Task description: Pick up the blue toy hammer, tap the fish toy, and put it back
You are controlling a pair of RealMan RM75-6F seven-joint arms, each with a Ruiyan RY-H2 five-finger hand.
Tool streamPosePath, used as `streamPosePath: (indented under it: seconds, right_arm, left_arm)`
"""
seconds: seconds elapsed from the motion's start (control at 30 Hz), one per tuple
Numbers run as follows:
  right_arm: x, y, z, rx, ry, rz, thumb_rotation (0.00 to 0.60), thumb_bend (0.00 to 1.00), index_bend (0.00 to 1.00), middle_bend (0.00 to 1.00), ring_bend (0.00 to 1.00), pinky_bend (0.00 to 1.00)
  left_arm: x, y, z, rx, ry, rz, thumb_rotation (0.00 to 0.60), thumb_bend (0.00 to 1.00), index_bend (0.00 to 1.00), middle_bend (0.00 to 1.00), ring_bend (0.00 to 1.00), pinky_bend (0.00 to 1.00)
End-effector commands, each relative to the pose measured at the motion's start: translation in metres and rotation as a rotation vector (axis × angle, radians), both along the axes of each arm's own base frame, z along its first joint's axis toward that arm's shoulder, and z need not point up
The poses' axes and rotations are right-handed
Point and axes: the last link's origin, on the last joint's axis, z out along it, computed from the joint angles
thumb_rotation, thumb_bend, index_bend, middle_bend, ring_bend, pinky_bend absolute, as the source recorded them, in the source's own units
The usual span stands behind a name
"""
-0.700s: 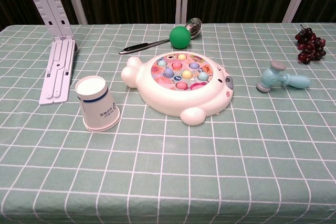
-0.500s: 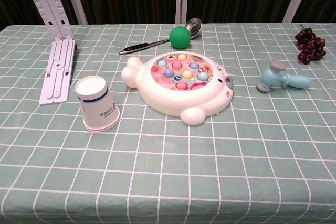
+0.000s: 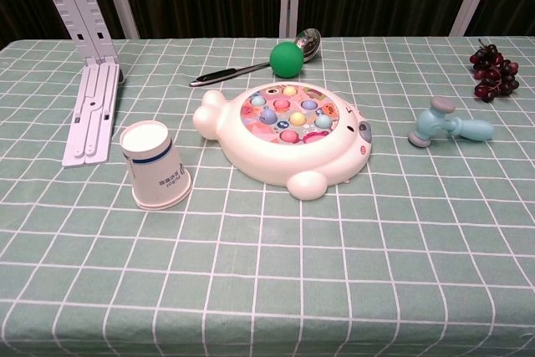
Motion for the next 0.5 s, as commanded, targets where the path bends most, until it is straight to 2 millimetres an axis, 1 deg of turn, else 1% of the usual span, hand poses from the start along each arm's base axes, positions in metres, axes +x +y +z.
streamPosePath:
  seconds: [0.03,0.07,0.1,0.13,0.23,0.33,0.5]
  right_arm:
    - [0.011,-0.038,-0.015,0.046,0.016,-0.008,0.6,0.19,0.04,0.12,0.0,0.07]
    - [0.014,-0.048,-0.021,0.065,0.027,-0.012,0.6,0.19,0.04,0.12,0.0,0.08]
    - [0.015,-0.052,-0.024,0.075,0.032,-0.013,0.6,0.19,0.05,0.13,0.0,0.09]
    - [0.017,-0.062,-0.031,0.094,0.037,-0.016,0.6,0.19,0.06,0.13,0.0,0.09]
    - [0.024,-0.081,-0.048,0.141,0.046,-0.024,0.6,0.19,0.1,0.15,0.0,0.1]
    - [0.028,-0.096,-0.063,0.177,0.053,-0.034,0.6,0.19,0.12,0.17,0.01,0.1]
    - [0.03,-0.111,-0.082,0.195,0.049,-0.05,0.6,0.19,0.19,0.23,0.07,0.14]
  left_arm:
    - [-0.002,0.001,-0.001,-0.002,-0.004,0.006,0.6,0.0,0.17,0.11,0.0,0.0]
    - [-0.003,0.001,-0.002,-0.005,-0.006,0.008,0.6,0.0,0.17,0.11,0.0,0.0]
    - [-0.003,0.002,-0.002,-0.006,-0.007,0.008,0.6,0.0,0.17,0.11,0.0,0.0]
    - [-0.004,0.002,-0.002,-0.009,-0.008,0.01,0.6,0.0,0.17,0.11,0.0,0.0]
    - [-0.006,0.005,-0.004,-0.018,-0.01,0.016,0.6,0.0,0.17,0.11,0.0,0.0]
    - [-0.008,0.009,-0.004,-0.023,-0.013,0.019,0.6,0.0,0.17,0.11,0.0,0.0]
    - [-0.01,0.012,-0.004,-0.03,-0.014,0.021,0.6,0.0,0.17,0.11,0.0,0.0]
